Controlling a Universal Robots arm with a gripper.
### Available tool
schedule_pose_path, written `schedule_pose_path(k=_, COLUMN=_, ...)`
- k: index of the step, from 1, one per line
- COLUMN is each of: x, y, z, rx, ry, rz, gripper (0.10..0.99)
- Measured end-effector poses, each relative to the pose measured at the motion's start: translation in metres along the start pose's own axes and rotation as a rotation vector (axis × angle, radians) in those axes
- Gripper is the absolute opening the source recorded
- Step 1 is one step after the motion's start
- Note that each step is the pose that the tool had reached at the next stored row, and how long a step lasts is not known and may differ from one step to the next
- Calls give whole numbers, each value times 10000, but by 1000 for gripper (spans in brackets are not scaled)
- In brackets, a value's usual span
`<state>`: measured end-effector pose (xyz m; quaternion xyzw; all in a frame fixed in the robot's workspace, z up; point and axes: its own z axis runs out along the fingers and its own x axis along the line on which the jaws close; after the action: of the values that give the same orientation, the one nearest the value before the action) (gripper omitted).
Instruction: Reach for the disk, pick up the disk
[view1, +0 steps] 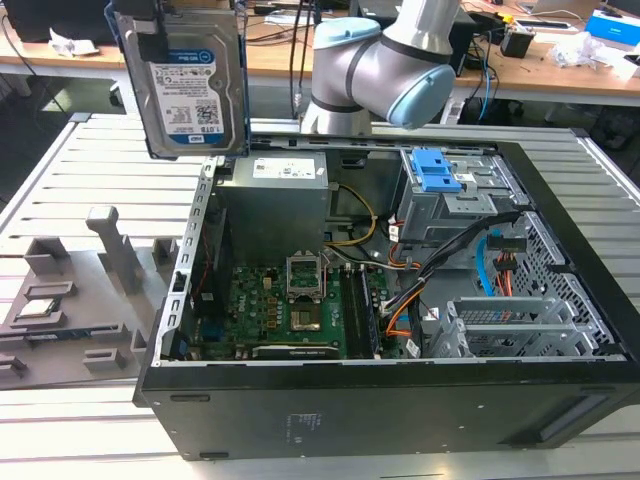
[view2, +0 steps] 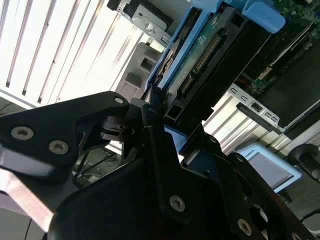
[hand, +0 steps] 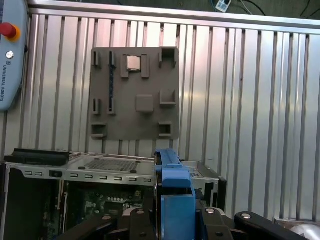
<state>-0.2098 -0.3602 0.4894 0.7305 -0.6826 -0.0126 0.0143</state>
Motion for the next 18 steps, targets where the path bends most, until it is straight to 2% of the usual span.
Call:
schedule_pose_path(k=2, x=9, y=-137, z=-5, rx=0, ry=0, rz=-1, gripper=365)
schedule_pose_path(k=14, x=35, y=-565, z=-22, rx=0, ry=1, rz=0, gripper=365)
schedule_pose_path(k=17, x=40, y=-642, z=-24, rx=0, ry=0, rz=0, gripper=365)
schedule_pose_path(k=18, x=42, y=-695, z=-26, rx=0, ry=0, rz=1, gripper=365)
